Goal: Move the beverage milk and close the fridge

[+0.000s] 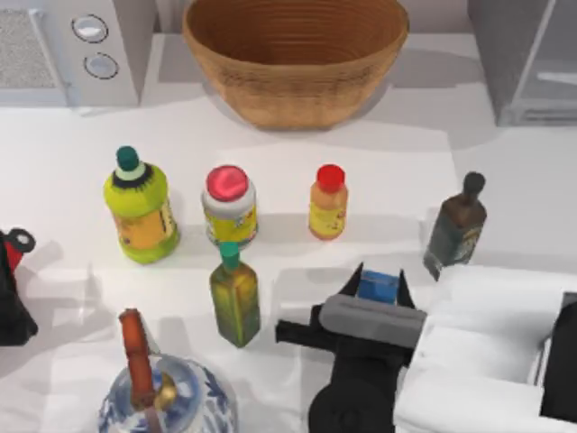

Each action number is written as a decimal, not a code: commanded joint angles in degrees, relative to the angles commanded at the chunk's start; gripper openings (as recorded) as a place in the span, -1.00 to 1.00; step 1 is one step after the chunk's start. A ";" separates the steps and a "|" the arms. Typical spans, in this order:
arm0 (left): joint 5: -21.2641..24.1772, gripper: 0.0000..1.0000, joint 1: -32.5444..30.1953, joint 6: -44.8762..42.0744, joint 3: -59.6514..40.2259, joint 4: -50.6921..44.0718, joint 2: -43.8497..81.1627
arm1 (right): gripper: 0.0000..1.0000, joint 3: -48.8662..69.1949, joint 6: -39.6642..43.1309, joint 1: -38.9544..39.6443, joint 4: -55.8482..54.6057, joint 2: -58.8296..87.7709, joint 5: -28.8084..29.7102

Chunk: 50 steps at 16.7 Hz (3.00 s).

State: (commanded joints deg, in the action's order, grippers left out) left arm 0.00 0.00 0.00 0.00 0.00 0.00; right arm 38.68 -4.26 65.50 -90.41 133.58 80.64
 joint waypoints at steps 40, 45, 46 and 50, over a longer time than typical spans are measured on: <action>0.00 1.00 0.00 0.00 0.00 0.00 0.00 | -1.00 -14.16 3.29 -64.95 26.87 -45.46 -78.73; 0.00 1.00 0.00 0.00 0.00 0.00 0.00 | -1.00 -1.69 3.63 -68.06 29.70 -34.54 -82.17; 0.00 1.00 0.00 0.00 0.00 0.00 0.00 | -1.00 1.65 3.73 -68.92 30.52 -31.63 -83.13; 0.00 1.00 0.00 0.00 0.00 0.00 0.00 | -1.00 15.62 4.14 -72.60 34.24 -19.47 -87.20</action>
State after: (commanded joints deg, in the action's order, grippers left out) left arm 0.00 0.00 0.00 0.00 0.00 0.00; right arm 54.29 -0.13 -7.10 -56.17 114.12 -6.56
